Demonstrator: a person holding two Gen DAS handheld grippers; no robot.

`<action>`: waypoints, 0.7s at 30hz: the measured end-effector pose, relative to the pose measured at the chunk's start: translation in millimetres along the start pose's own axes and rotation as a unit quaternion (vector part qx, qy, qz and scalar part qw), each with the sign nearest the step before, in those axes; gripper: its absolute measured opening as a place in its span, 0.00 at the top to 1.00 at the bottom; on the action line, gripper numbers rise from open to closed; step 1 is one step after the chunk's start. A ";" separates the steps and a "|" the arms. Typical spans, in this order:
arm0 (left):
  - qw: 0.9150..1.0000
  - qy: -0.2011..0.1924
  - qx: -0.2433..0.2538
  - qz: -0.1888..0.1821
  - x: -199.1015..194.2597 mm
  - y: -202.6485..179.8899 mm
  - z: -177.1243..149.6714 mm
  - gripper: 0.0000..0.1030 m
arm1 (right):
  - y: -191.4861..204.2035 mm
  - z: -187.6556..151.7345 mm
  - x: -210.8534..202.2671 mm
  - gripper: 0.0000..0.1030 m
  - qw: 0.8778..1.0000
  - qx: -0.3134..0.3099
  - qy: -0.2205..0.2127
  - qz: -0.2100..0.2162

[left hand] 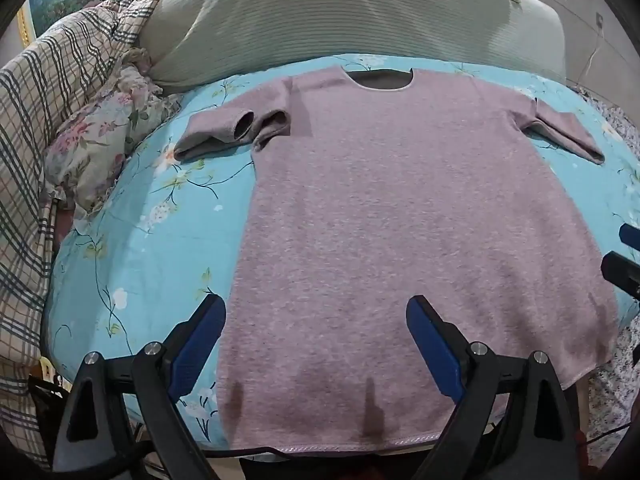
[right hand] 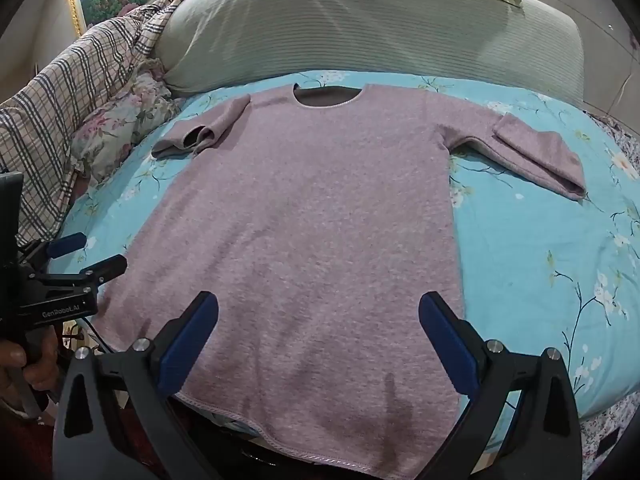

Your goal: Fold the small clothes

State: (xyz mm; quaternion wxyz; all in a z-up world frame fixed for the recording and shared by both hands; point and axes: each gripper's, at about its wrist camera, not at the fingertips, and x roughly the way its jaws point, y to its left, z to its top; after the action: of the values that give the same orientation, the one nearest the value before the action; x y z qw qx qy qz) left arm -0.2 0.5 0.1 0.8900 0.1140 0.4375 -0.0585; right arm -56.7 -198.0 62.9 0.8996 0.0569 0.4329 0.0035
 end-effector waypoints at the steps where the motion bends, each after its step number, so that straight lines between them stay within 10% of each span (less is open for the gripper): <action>1: 1.000 0.000 -0.002 -0.001 -0.2 0.5 -0.3 0.10 | -0.8 -0.2 0.6 0.03 1.000 0.000 0.001 -0.001; 21: 0.999 0.000 -0.024 -0.023 -2.4 2.7 2.1 0.09 | -3.4 -1.7 3.2 0.03 1.000 -0.001 -0.002 -0.001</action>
State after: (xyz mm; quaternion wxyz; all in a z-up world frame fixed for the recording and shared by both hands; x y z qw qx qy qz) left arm 0.6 2.6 3.6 0.8909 0.0826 0.4412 -0.0687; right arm -56.2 -201.0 59.0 0.9004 0.0553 0.4316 0.0028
